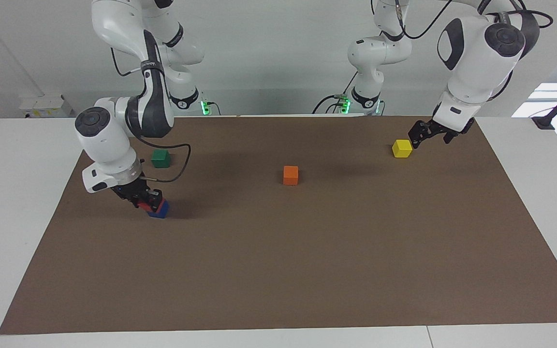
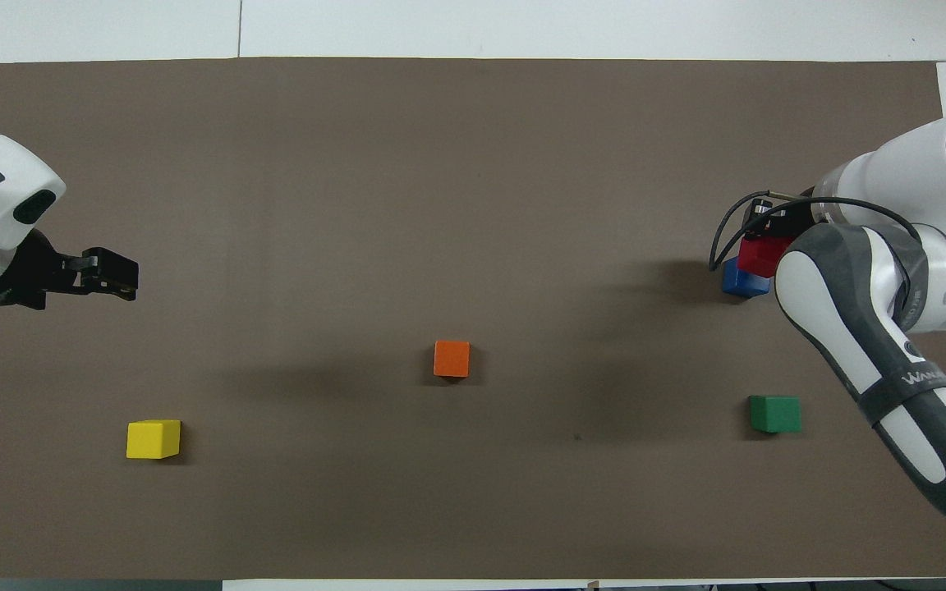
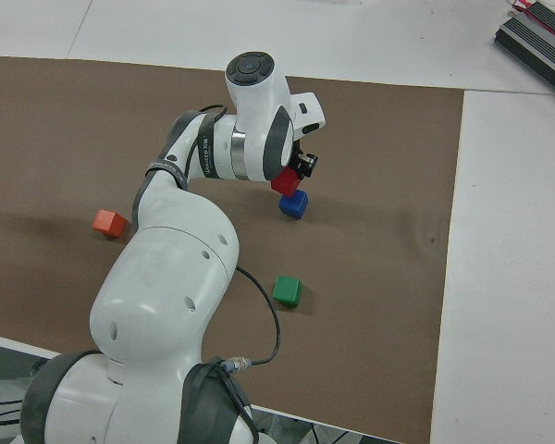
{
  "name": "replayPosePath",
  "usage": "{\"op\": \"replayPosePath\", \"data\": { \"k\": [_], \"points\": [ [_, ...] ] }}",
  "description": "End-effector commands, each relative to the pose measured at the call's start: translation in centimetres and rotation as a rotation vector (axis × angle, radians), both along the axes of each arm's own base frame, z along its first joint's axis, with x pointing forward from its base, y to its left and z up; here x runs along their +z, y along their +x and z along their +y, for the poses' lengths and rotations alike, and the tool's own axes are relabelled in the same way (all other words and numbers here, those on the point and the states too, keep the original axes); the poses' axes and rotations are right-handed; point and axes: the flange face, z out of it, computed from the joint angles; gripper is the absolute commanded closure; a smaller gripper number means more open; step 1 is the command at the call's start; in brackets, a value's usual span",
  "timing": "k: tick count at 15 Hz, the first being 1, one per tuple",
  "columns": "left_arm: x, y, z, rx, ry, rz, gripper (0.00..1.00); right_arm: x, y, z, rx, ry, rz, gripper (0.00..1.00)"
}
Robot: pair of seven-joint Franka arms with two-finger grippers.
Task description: Transfer red block to right arm and stack on blue block
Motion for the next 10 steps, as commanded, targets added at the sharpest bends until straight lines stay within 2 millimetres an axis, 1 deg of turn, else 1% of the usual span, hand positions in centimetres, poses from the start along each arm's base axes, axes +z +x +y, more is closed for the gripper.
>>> {"op": "replayPosePath", "data": {
  "k": [1, 3, 5, 7, 8, 10],
  "points": [
    [0.6, 1.5, 0.1, -0.023, 0.003, 0.018, 0.00, -0.1, -1.1, -0.3, 0.003, -0.016, -0.012, 1.00],
    [0.4, 1.5, -0.1, -0.026, -0.004, 0.020, 0.00, -0.2, -1.1, -1.2, 0.007, -0.017, -0.024, 1.00],
    [0.6, 1.6, -0.2, -0.025, -0.002, 0.023, 0.00, -0.9, -1.5, -1.2, 0.010, -0.016, -0.039, 1.00],
    [0.9, 1.8, -0.7, -0.036, 0.001, 0.006, 0.00, -1.4, -1.9, -1.2, 0.011, -0.016, -0.045, 1.00],
    [1.0, 1.6, -0.8, -0.037, 0.001, 0.004, 0.00, -1.5, -2.0, -1.4, 0.017, -0.017, -0.042, 1.00],
    [0.2, 0.6, 0.0, -0.023, 0.005, 0.031, 0.00, -1.5, -2.2, -1.4, 0.020, -0.017, -0.039, 1.00]
  ]
}}
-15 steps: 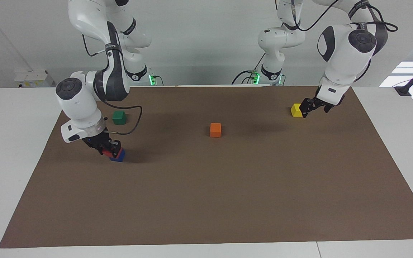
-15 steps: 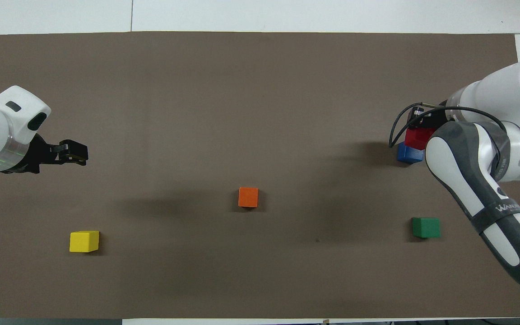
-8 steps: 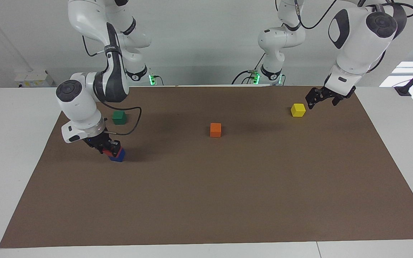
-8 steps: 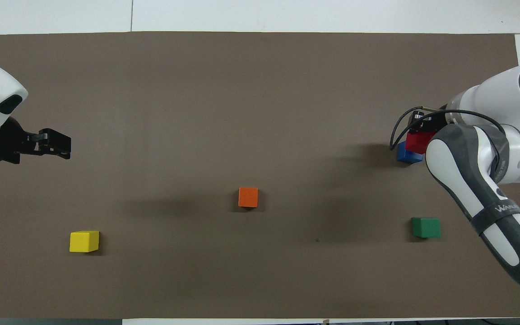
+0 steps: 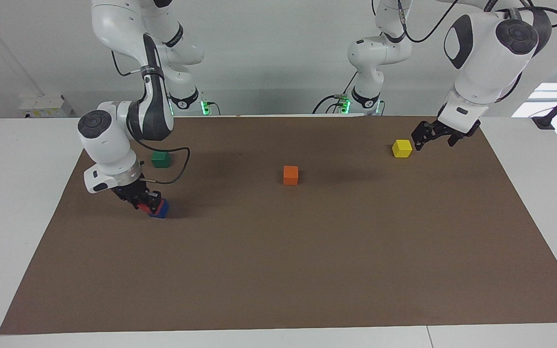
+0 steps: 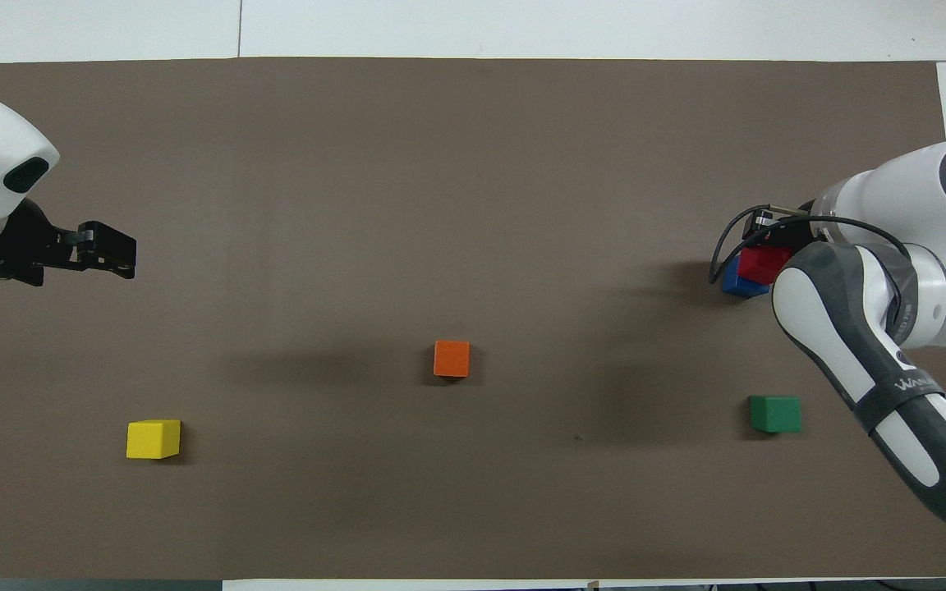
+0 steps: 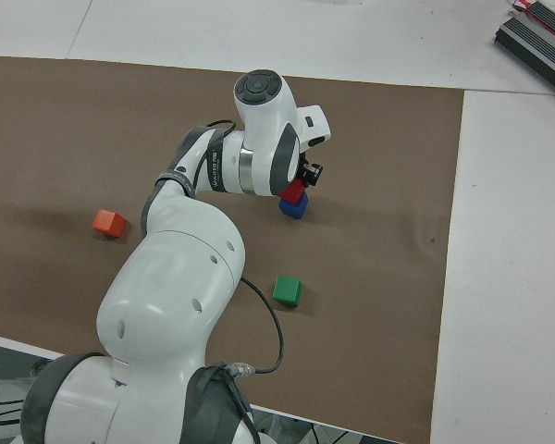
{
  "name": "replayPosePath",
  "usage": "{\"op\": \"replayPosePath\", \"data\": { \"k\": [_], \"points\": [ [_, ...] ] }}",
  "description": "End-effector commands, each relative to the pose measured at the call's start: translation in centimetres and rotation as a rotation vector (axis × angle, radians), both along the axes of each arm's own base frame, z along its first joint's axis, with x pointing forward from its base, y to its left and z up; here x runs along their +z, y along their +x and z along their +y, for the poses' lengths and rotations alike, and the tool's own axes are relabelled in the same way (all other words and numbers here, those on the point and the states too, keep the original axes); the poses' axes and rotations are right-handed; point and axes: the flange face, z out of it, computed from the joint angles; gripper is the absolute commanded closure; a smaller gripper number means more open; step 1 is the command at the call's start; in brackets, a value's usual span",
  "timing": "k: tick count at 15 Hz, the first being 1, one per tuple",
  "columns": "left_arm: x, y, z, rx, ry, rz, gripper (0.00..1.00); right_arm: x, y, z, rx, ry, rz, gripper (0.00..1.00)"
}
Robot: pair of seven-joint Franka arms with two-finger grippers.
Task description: Transfer red block to right arm and stack on blue block
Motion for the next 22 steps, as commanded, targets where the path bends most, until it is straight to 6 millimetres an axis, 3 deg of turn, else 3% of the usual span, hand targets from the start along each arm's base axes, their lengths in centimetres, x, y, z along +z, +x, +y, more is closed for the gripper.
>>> {"op": "replayPosePath", "data": {
  "k": [1, 4, 12, 13, 15, 17, 19, 22],
  "points": [
    [-0.4, -1.5, 0.8, -0.002, 0.021, 0.035, 0.00, 0.5, -1.1, -0.3, 0.027, -0.017, -0.012, 1.00],
    [0.1, -2.1, -0.9, -0.041, 0.023, 0.027, 0.00, 0.4, -1.3, -0.3, 0.029, -0.017, -0.005, 1.00],
    [0.1, -1.8, -0.3, -0.099, 0.008, 0.008, 0.00, 0.2, -1.6, -0.2, 0.034, -0.018, -0.001, 1.00],
    [0.2, -1.8, -0.5, -0.102, 0.009, 0.011, 0.00, 0.2, -1.6, -0.2, 0.033, -0.017, -0.001, 0.96],
    [0.5, -1.8, -0.9, -0.105, 0.010, 0.006, 0.00, 0.2, -1.6, -0.2, 0.033, -0.017, 0.001, 0.50],
    [0.6, -1.7, -1.5, -0.119, 0.009, -0.003, 0.00, 0.2, -1.6, -0.2, 0.031, -0.017, 0.002, 0.25],
    [0.3, -1.9, -1.5, -0.121, 0.010, 0.004, 0.00, 0.2, -1.6, 0.0, 0.034, -0.017, 0.002, 0.17],
    [0.3, -1.9, -1.8, -0.125, 0.010, 0.000, 0.00, 0.2, -1.6, 0.2, 0.036, -0.017, 0.001, 0.17]
  ]
}}
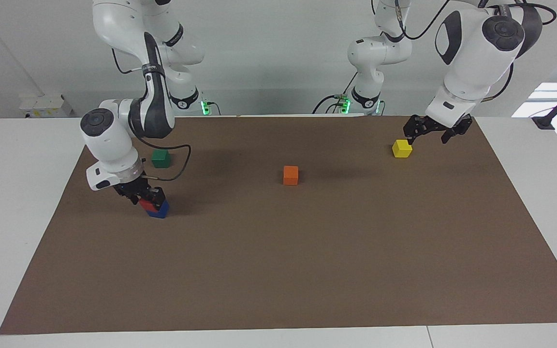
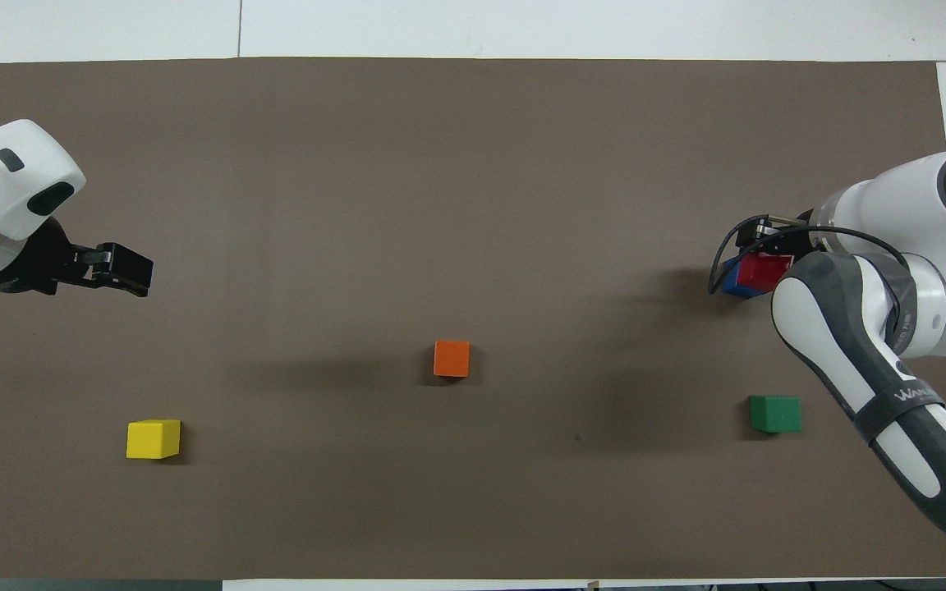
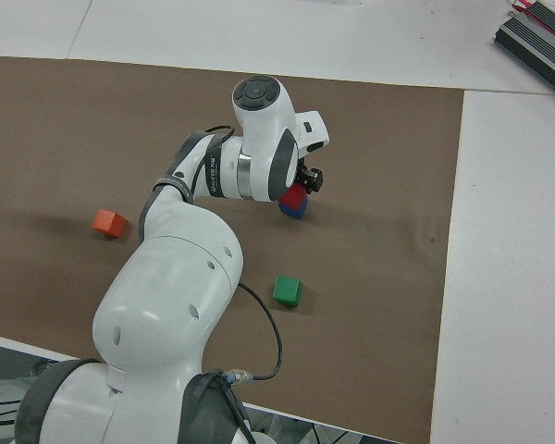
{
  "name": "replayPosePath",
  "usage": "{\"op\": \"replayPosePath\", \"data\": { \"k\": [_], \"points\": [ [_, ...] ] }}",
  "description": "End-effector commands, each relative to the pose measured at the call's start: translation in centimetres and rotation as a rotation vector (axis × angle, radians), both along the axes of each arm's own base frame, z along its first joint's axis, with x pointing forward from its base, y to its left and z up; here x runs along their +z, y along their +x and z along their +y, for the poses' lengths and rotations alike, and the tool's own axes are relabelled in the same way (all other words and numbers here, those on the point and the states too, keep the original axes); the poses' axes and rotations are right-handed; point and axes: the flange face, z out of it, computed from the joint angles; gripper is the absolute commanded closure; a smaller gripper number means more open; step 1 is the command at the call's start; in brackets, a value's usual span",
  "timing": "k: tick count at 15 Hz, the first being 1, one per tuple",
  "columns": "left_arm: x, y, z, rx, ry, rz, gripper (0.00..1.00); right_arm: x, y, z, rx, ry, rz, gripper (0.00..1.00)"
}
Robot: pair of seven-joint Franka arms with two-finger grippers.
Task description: Transfer red block to right arm and stack on blue block
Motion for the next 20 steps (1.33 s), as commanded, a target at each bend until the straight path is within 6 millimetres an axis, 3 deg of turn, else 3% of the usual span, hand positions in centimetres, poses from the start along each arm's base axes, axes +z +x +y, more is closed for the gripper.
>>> {"op": "replayPosePath", "data": {
  "k": [1, 5, 7, 12, 20],
  "points": [
    [0.1, -0.6, -0.1, -0.026, 0.008, -0.019, 0.00, 0.4, -0.7, 0.1, 0.029, -0.017, -0.009, 0.14],
    [1.4, -0.6, 0.1, -0.017, 0.008, -0.015, 0.00, 1.9, 0.0, 1.3, 0.044, -0.008, -0.028, 0.01],
    [2.2, -0.9, 0.6, -0.007, 0.011, 0.002, 0.00, 4.5, 0.4, 2.8, 0.056, 0.006, -0.049, 0.01],
    [2.1, -1.0, 1.3, 0.018, 0.012, -0.008, 0.00, 12.5, -1.2, 4.5, 0.078, 0.022, -0.098, 0.00],
    [2.7, -0.8, 1.2, 0.054, -0.041, -0.021, 0.00, 26.2, -7.6, 1.7, 0.124, 0.033, 0.000, 0.00]
  ]
}}
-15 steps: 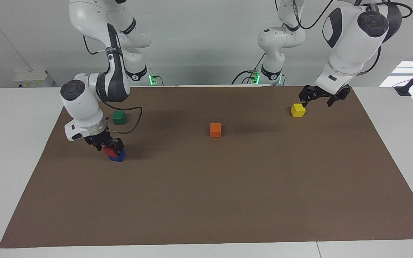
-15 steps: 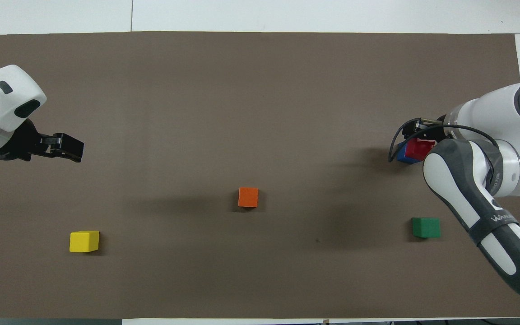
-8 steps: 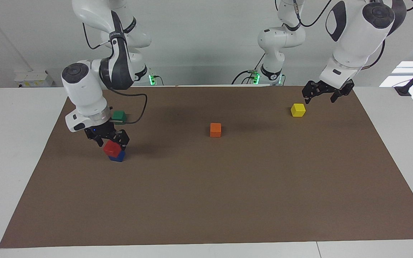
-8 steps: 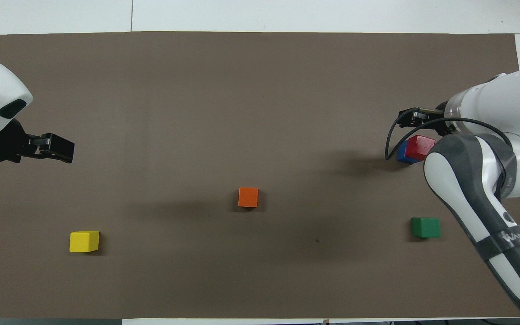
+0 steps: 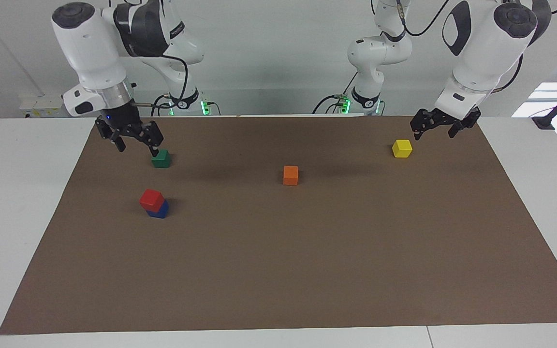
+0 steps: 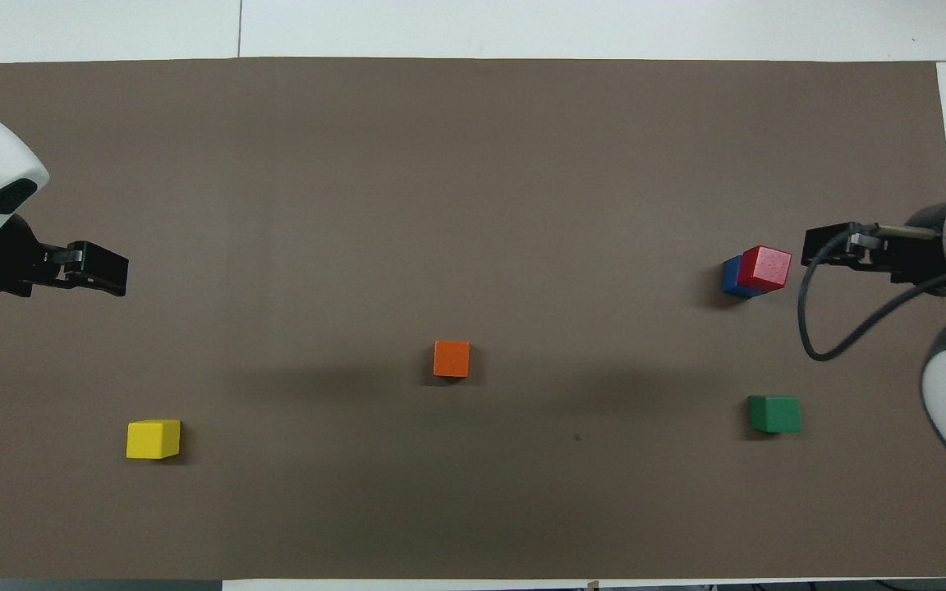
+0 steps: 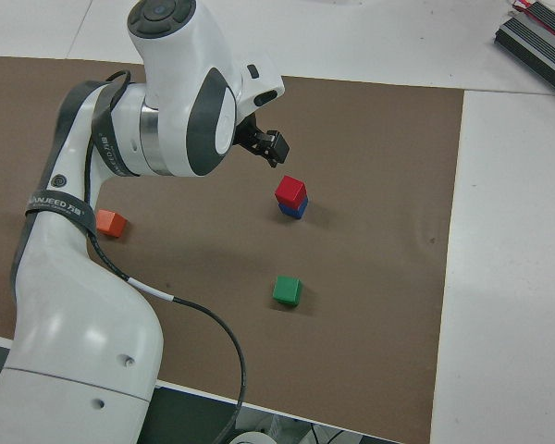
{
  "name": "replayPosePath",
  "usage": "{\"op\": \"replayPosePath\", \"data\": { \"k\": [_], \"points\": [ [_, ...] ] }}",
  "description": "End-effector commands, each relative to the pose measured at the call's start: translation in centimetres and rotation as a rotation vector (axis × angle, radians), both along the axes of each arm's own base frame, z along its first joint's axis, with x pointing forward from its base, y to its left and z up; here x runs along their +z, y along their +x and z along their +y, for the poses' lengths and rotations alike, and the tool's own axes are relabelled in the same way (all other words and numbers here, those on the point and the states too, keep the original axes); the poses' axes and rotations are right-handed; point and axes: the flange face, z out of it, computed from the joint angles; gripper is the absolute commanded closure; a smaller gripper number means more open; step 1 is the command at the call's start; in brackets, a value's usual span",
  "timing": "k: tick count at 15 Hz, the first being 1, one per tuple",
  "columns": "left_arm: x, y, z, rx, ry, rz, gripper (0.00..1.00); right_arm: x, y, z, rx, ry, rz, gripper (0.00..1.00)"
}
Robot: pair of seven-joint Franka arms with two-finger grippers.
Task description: Transfer red block to right arm and stack on blue block
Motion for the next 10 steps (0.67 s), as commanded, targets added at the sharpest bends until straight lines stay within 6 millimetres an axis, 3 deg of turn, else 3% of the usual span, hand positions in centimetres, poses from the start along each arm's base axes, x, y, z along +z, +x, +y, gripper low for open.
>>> {"op": "replayPosePath", "data": {
  "k": [1, 4, 10],
  "points": [
    [1.0, -0.1, 0.6, 0.033, -0.035, -0.017, 0.00, 4.6, -1.1, -1.3, 0.045, 0.023, 0.031, 0.00],
    [1.5, 0.7, 0.4, 0.030, -0.044, -0.094, 0.00, 6.5, -1.0, -3.3, 0.096, 0.024, 0.091, 0.00],
    [1.5, 0.8, 0.3, 0.028, -0.050, -0.102, 0.00, 5.6, -0.5, -5.4, 0.087, 0.014, 0.119, 0.00]
  ]
}}
